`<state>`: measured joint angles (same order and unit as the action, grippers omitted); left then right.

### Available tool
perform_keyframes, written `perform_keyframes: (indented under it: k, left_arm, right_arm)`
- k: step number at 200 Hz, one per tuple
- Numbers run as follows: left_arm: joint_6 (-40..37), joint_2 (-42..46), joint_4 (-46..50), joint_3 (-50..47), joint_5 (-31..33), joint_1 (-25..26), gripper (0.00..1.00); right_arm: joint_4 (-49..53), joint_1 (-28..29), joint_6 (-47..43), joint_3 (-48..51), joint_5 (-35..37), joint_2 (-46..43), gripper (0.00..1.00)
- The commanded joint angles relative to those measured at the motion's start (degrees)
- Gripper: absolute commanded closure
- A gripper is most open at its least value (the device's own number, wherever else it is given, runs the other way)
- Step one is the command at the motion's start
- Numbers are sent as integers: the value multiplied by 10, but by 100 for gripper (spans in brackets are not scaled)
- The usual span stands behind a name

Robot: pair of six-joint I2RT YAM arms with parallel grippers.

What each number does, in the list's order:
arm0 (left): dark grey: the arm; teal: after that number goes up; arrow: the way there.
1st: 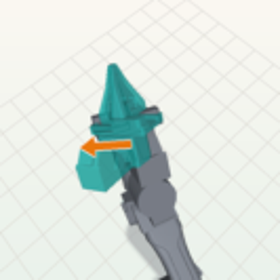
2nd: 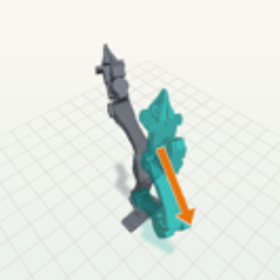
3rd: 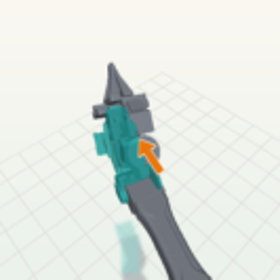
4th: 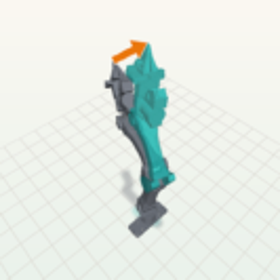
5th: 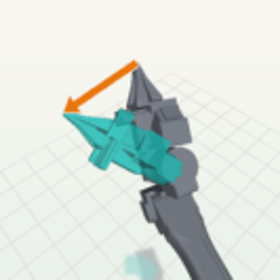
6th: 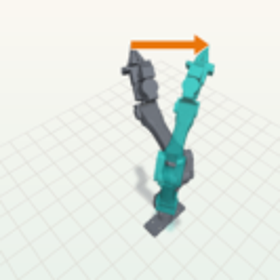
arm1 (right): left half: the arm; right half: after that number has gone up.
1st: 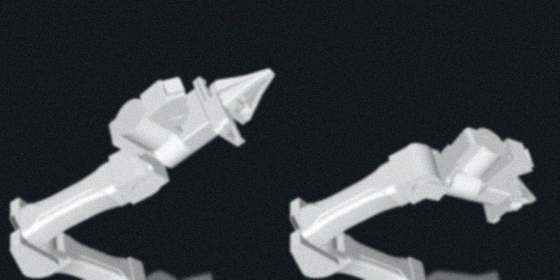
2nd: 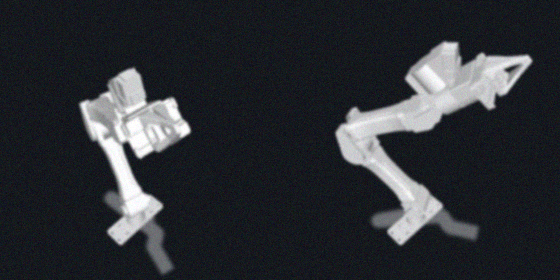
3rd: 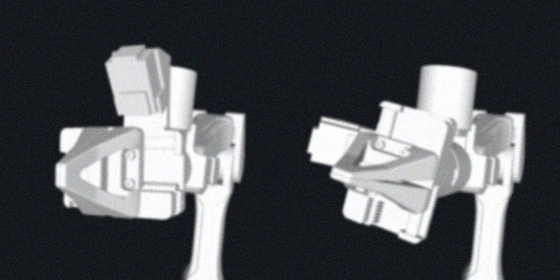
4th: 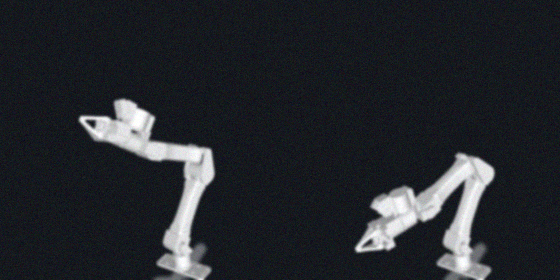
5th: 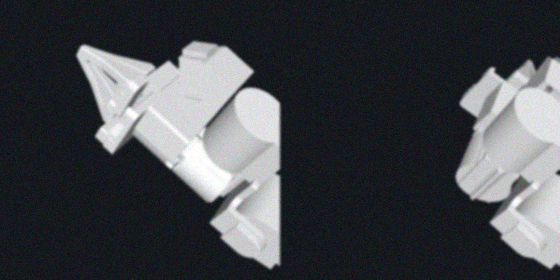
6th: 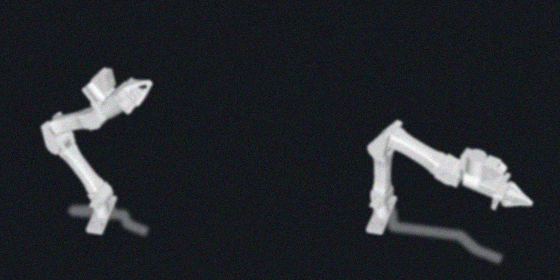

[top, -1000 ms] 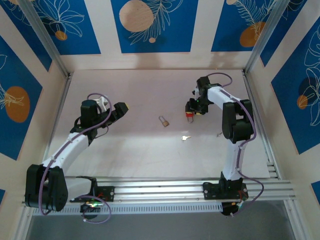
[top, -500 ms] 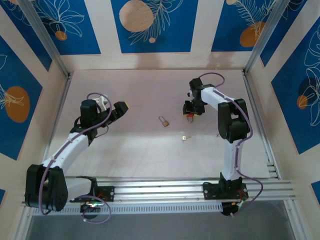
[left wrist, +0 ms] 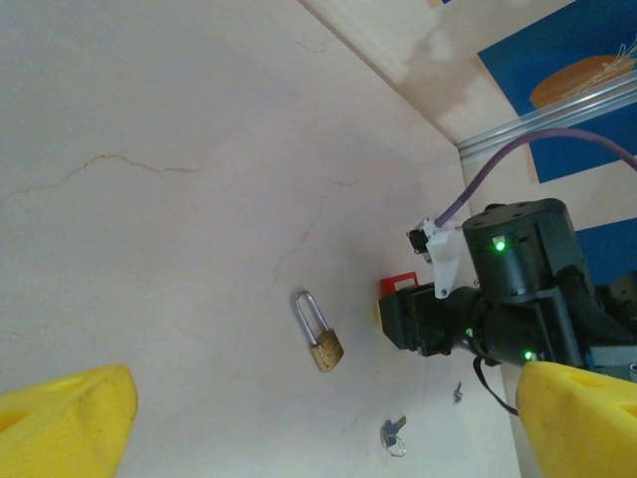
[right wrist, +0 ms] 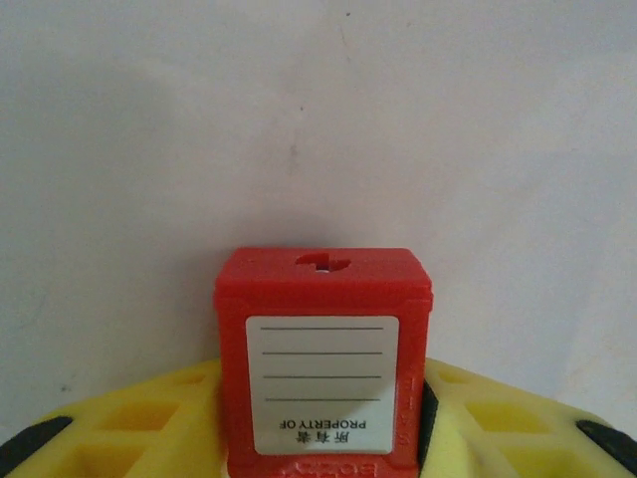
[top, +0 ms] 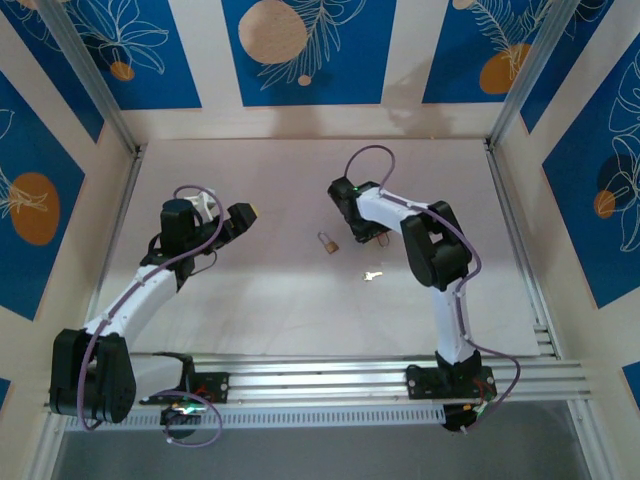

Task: Unlock with the key

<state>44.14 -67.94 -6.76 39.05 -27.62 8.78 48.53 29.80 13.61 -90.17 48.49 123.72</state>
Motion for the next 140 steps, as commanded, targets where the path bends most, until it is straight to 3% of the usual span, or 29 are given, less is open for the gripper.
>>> perform_keyframes:
  k: [1,49,88,109,140]
  left_arm:
    - [-24,17,-3,-2,-5,6,2]
    - [-34,37,13,-3,9,6,2]
    - [-38,46,25,2,10,6,2]
    - [-34,47,24,2,5,6,2]
    - [-28,51,27,2,1,6,3]
  right_arm:
    - [26,15,12,17,86,14,51]
    - [50,68,55,8,124,56,49]
    - [65,87,82,8,141,41,48]
    - [17,87,62,40,76,1,59]
    - [-9,59,67,57,-13,-66,53]
